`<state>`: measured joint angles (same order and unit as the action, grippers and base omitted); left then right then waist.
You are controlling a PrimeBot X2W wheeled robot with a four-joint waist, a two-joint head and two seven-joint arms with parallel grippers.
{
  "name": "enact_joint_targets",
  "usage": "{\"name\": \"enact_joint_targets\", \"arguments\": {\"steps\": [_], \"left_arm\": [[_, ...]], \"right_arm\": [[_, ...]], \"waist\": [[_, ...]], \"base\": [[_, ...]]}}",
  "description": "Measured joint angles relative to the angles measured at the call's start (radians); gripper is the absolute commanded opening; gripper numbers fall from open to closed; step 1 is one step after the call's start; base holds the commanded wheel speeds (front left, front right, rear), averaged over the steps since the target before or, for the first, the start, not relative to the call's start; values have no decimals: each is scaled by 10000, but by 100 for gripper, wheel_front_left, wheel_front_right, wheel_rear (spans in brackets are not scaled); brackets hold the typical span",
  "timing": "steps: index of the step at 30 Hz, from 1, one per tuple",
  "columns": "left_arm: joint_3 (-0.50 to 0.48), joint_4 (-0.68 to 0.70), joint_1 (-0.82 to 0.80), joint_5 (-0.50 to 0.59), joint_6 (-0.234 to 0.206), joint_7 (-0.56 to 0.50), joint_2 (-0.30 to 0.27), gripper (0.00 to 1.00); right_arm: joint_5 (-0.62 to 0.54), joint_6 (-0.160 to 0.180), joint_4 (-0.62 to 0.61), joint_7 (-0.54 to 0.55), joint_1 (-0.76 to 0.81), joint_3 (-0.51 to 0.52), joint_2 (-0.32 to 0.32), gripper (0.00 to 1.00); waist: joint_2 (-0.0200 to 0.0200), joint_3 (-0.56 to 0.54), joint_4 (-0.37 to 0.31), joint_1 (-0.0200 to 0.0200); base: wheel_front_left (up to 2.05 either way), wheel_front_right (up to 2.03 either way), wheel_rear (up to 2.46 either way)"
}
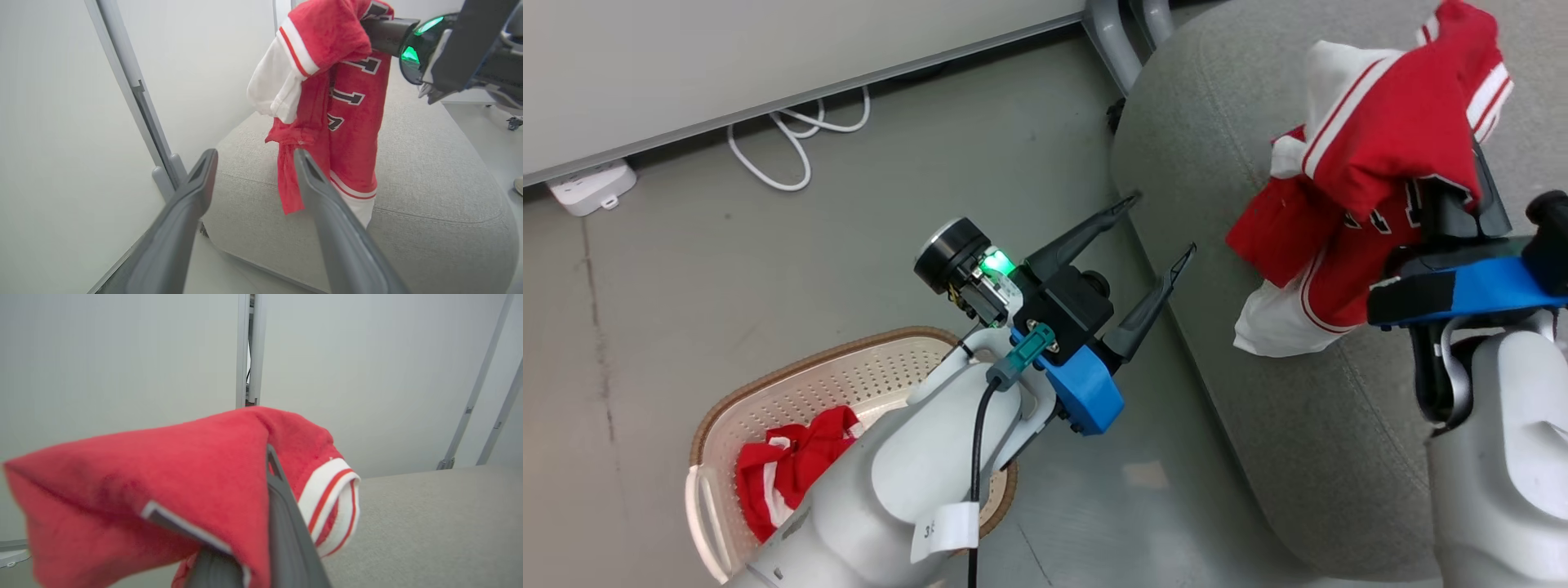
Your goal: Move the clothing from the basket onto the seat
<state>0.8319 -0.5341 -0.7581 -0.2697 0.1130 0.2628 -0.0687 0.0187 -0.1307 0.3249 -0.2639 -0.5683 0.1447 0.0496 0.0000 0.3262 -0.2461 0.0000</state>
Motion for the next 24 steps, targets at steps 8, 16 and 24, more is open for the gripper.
{"name": "enact_joint_targets", "arguments": {"steps": [8, 16, 24], "left_arm": [[322, 123, 351, 59, 42, 0, 21, 100], [569, 194, 616, 59, 105, 0, 79, 100], [556, 253, 700, 65, 107, 0, 86, 100]], "right_arm": [[-134, 0, -700, 0, 941, 859, -2, 0], [2, 0, -1009, 0, 1831, 1323, 0, 0], [119, 0, -1049, 0, 2057, 1225, -2, 0]], "waist": [[0, 43, -758, 0], [0, 18, -1172, 0], [0, -31, -1205, -1]], "base": [[0, 0, 0], [0, 0, 0], [0, 0, 0]]}}
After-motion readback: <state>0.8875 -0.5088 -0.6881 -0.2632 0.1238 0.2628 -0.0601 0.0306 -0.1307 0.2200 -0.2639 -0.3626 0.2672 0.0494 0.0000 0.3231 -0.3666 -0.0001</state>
